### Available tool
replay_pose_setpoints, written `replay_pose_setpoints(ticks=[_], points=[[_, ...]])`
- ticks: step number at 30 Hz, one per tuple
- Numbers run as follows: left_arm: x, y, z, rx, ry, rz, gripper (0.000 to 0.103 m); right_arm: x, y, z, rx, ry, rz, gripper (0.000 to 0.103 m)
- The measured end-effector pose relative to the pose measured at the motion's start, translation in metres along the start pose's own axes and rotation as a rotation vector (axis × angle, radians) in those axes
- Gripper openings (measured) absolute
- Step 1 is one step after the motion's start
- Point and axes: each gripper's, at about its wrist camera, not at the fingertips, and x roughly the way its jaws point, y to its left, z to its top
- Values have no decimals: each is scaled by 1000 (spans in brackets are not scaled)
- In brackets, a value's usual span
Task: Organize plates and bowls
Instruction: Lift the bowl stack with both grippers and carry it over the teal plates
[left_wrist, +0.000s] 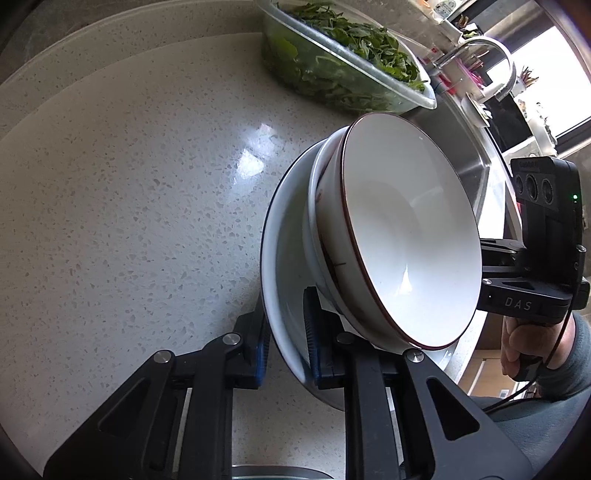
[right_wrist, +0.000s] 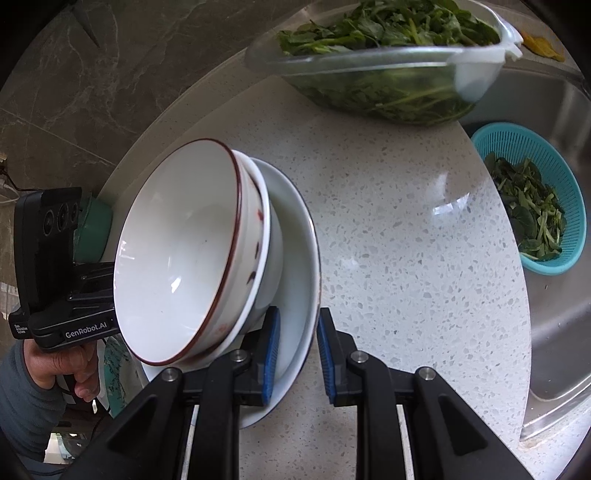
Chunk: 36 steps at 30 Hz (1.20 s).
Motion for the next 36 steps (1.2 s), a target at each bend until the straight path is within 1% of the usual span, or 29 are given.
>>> replay_pose_setpoints(ticks=[7,11,15,18,19,21,25,29,32,36], points=[[-42,-4,-9,-21,-48,26,14,-22,26,6,-50,-8,5,23],[-79,-4,-25,-54,-90,40,14,-36,56,7,-115,-3,17,23],[-117,-3,-49,-98,-137,60,14,-46,88,4,-186,10,38,24],[-143,-1,-75,-138,-165,80,15,-48,118,-1,-249,27,60,24],[-152,1,-88,-159,-175,89,15,-48,125,-3,-261,33,65,24],[-164,3,-107,-189,-188,100,15,-45,144,-10,-297,49,80,24],[-183,14,-157,-273,-202,119,15,-31,173,-26,-348,96,112,24],[-188,26,-200,-352,-203,113,15,-9,194,-44,-385,157,130,24],[-184,31,-226,-392,-197,106,15,7,204,-56,-398,194,133,24],[-177,37,-251,-413,-193,104,15,24,214,-73,-407,220,131,24]])
